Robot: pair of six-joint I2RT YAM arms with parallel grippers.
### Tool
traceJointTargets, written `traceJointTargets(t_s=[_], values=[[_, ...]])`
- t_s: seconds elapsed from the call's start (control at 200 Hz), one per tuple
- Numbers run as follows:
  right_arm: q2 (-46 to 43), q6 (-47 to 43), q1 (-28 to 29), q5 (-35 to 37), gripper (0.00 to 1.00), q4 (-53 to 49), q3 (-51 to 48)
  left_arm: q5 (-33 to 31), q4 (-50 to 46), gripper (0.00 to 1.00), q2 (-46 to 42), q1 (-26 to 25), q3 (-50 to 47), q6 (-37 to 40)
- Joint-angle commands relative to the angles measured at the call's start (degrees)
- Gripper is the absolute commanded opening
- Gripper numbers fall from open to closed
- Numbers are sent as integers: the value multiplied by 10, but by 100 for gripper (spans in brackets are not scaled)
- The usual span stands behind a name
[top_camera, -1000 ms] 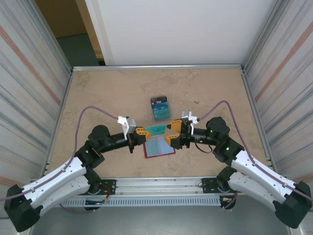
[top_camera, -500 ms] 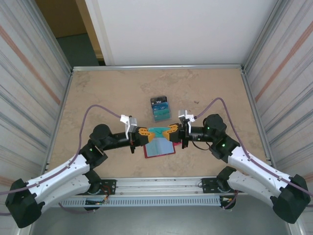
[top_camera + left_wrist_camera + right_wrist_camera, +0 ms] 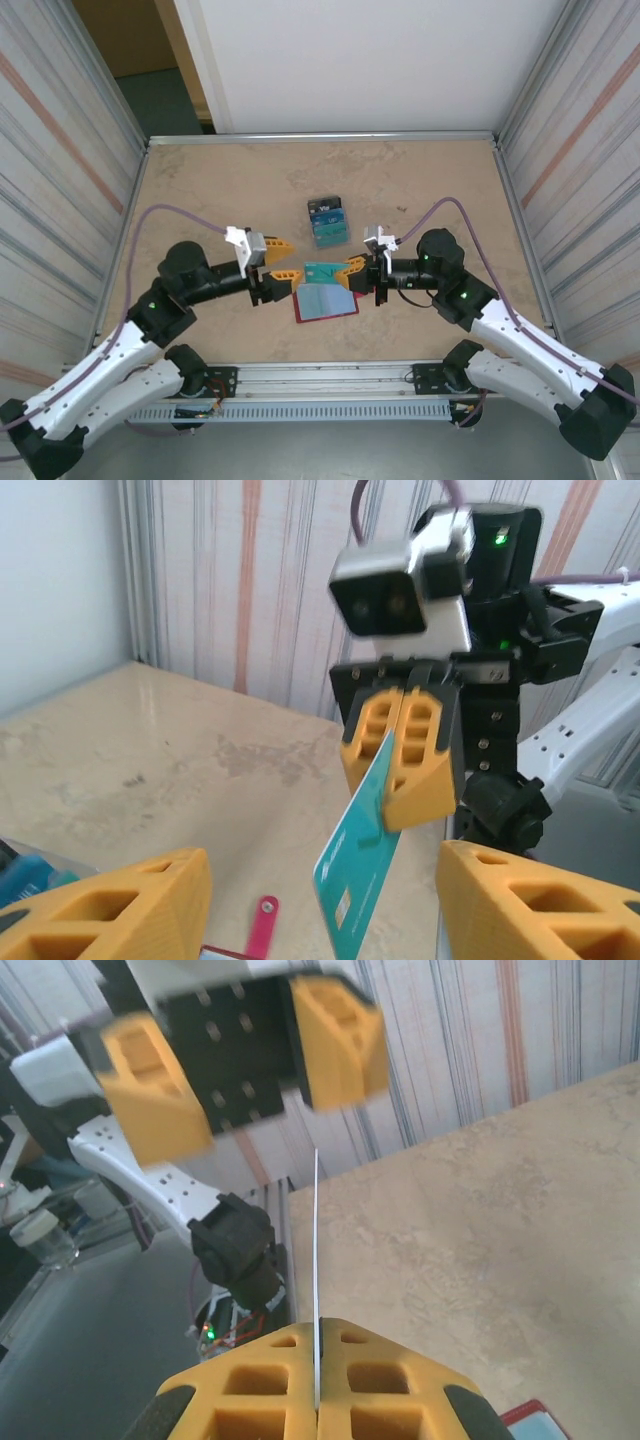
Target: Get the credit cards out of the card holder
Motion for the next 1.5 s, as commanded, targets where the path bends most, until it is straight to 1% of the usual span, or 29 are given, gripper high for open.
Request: traceJointTargets(t_s=[0.0, 0.085, 0.165, 0.276, 0.376, 0.481, 0.556, 0.596, 0.631, 0.666, 0.742, 0.762, 0.897, 0.937, 0.967, 1.007, 1.072, 1.097, 1.117, 1.148, 1.163, 1.173, 1.248, 1.283, 1.303, 1.373, 1.438, 1.493], values=[[-3, -31, 4, -4, 0, -53, 25, 5, -168, 62, 28, 2, 74, 106], [3, -35, 3, -14, 0, -61, 30, 18, -218, 59, 72, 2, 116, 137], [12, -39, 3, -23, 0, -72, 38, 37, -240, 57, 114, 2, 147, 150], [21, -43, 3, -31, 0, -83, 47, 90, -250, 56, 171, 2, 179, 168], [25, -44, 3, -35, 0, -88, 50, 84, -272, 57, 215, -1, 203, 188], [27, -47, 4, -37, 0, -93, 54, 84, -279, 59, 240, -5, 215, 207], [27, -50, 4, -37, 0, -96, 56, 89, -282, 57, 249, -8, 220, 220], [27, -51, 3, -35, 0, -98, 57, 94, -281, 54, 253, -8, 222, 223], [28, -51, 4, -32, 0, -98, 57, 99, -281, 46, 257, -8, 224, 225], [28, -51, 3, -30, 0, -98, 56, 104, -281, 41, 261, -9, 225, 227], [30, -53, 3, -27, 0, -98, 55, 115, -284, 40, 271, -9, 229, 232], [31, -53, 4, -26, 0, -98, 55, 119, -286, 37, 274, -9, 230, 233], [34, -57, 3, -22, 0, -101, 57, 138, -295, 29, 295, -11, 236, 252], [34, -57, 3, -20, 0, -104, 57, 141, -293, 22, 300, -14, 238, 255], [34, -59, 3, -16, 0, -106, 57, 143, -292, 11, 305, -14, 240, 257], [35, -60, 2, -11, 0, -110, 58, 145, -288, 0, 311, -14, 243, 257], [33, -65, 3, 8, 0, -123, 60, 141, -282, 0, 320, -14, 249, 261], [32, -67, 2, 20, 4, -130, 60, 134, -279, 0, 323, -15, 248, 264], [30, -69, 1, 34, 9, -136, 61, 126, -274, 0, 324, -14, 247, 268], [25, -70, 2, 62, 23, -146, 62, 113, -266, 0, 325, -14, 244, 273], [23, -71, 2, 79, 32, -151, 63, 104, -261, 0, 325, -14, 241, 274], [20, -71, 1, 91, 35, -154, 63, 99, -256, 0, 325, -14, 240, 276], [0, -74, 2, 176, 47, -175, 60, 58, -225, 0, 326, -9, 228, 294], [-11, -72, 1, 219, 58, -181, 56, 42, -213, 0, 331, -2, 224, 301], [-17, -71, 1, 242, 61, -184, 55, 36, -206, 0, 334, 2, 224, 305], [-36, -69, -2, 295, 67, -199, 53, 28, -184, 0, 351, 17, 225, 315], [-51, -60, -3, 337, 79, -211, 54, 25, -160, 0, 370, 31, 225, 332], [-60, -53, -2, 365, 85, -223, 57, 18, -141, 0, 390, 39, 224, 351]])
